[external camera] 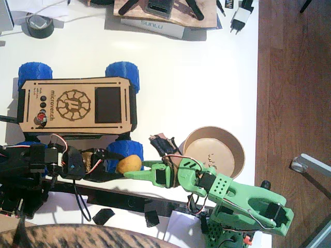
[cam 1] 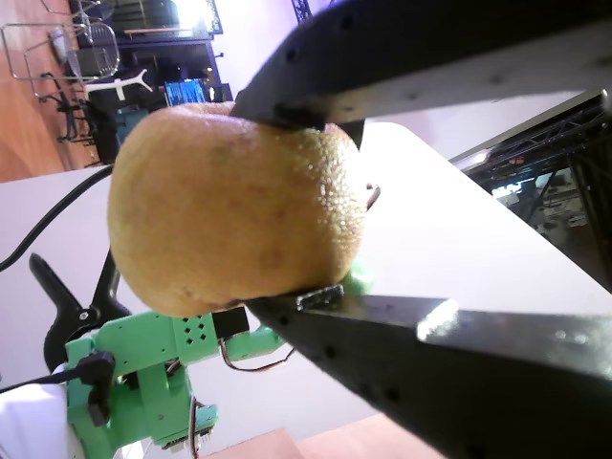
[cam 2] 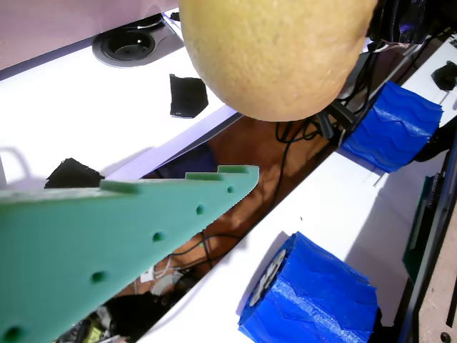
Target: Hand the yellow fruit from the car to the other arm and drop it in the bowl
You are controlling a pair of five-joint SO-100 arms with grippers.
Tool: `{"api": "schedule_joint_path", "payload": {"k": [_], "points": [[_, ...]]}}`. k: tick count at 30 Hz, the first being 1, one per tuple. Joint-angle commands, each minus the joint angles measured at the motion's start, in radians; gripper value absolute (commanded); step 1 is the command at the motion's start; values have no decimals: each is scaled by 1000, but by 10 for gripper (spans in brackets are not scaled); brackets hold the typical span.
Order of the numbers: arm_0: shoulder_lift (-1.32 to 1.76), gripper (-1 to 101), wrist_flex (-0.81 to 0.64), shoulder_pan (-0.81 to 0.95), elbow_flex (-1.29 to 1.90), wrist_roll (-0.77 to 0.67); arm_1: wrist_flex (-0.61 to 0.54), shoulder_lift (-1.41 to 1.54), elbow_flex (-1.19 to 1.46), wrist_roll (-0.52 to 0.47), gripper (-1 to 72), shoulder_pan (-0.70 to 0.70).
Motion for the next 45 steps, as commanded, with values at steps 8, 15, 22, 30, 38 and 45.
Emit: {"api": "schedule_joint_path", "payload": {"k": [8, 15, 22, 30, 38, 45], "points": [[5, 0, -12, 8, -37, -8, -32, -6, -38, 0, 348, 0], [9, 0, -12, 8, -37, -8, -58, -32, -55, 2, 338, 2], [12, 0, -12, 8, -37, -8, -72, -61, -80, -29, 306, 3], [11, 0, -12, 8, -37, -8, -84, -80, -83, -78, 216, 9], [11, 0, -12, 8, -37, -8, -52, -72, -80, -124, 87, 14], [11, 0, -5, 8, -37, -8, -49, -71, -83, -141, 6, 15]]}}
